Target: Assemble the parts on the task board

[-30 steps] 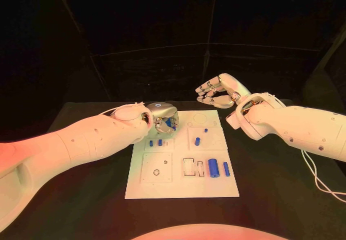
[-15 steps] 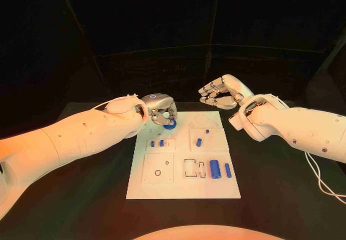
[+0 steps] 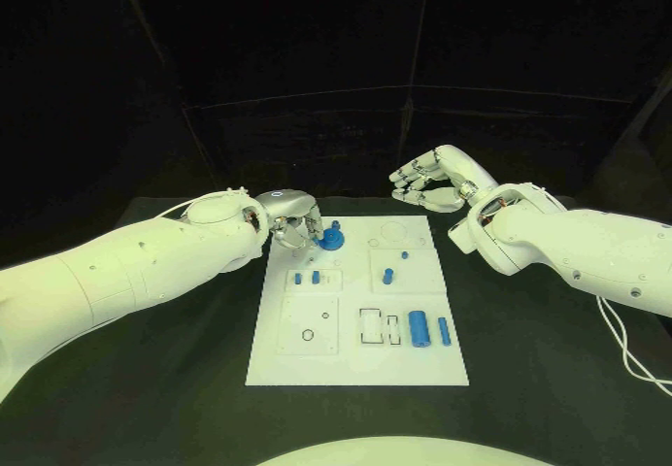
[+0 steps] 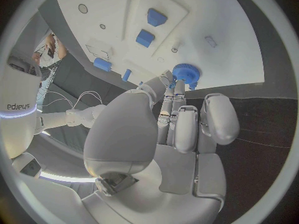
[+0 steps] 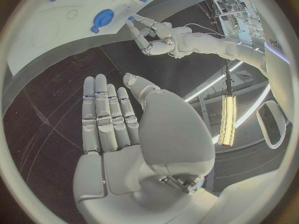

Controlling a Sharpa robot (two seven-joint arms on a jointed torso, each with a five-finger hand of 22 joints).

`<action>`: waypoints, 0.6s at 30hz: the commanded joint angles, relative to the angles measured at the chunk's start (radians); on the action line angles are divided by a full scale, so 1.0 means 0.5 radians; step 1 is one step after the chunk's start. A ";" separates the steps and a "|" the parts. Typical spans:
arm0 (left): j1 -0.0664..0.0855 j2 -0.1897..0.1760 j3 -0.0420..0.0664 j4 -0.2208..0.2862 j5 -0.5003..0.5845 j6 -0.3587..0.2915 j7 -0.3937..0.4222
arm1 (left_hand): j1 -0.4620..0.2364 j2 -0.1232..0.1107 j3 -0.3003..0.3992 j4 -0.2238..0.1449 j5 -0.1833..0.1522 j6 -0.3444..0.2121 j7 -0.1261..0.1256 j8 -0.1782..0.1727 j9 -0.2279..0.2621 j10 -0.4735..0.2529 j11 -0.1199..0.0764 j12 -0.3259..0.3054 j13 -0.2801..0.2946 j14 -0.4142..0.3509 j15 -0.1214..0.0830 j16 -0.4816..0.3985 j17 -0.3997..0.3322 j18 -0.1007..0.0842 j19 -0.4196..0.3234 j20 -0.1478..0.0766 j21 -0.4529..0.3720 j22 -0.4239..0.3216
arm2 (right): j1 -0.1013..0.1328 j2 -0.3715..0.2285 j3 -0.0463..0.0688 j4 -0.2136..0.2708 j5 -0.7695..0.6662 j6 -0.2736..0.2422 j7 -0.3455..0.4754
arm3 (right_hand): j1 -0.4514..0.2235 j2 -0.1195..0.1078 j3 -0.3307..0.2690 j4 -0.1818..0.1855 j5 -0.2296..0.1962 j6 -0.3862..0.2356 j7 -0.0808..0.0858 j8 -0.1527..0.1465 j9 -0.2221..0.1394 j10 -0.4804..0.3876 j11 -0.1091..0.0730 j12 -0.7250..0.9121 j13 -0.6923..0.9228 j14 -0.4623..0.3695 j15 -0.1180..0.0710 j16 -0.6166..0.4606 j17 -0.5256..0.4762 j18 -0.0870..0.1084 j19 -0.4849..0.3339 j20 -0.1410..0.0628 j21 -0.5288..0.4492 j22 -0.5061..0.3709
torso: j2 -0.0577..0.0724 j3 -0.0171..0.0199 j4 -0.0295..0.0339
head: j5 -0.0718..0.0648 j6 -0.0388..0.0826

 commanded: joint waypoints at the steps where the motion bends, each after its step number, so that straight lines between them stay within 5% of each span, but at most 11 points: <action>1: -0.007 -0.007 -0.008 -0.002 0.023 0.070 -0.008 | -0.016 0.001 0.015 0.002 0.008 0.013 -0.004 0.003 0.001 0.014 -0.004 -0.011 0.001 0.053 -0.013 0.005 -0.004 -0.027 -0.004 -0.013 0.007 0.004 | 0.004 0.001 0.002 0.001 0.006 0.023 0.015 | -0.004 0.013 -0.008 -0.007 0.005 0.006 0.012 -0.007 0.001 -0.003 0.013 -0.004 -0.003 0.014 0.005 -0.010 -0.002 0.003 0.000 0.012 -0.006 -0.002 | -0.002 0.0010 -0.001 | 0.002 -0.004; 18: -0.026 -0.002 -0.030 -0.046 0.024 0.129 -0.020 | -0.020 -0.001 0.015 0.002 0.008 0.014 -0.005 0.002 0.000 0.015 -0.005 -0.014 0.001 0.053 -0.013 0.006 -0.004 -0.027 -0.004 -0.013 0.007 0.004 | 0.004 0.002 0.002 0.001 0.008 0.028 0.018 | -0.003 0.014 -0.008 -0.008 0.005 0.005 0.012 -0.008 0.000 -0.004 0.014 -0.004 -0.003 0.014 0.006 -0.014 -0.005 0.003 0.000 0.012 -0.010 -0.004 | 0.001 0.0016 -0.004 | 0.012 -0.004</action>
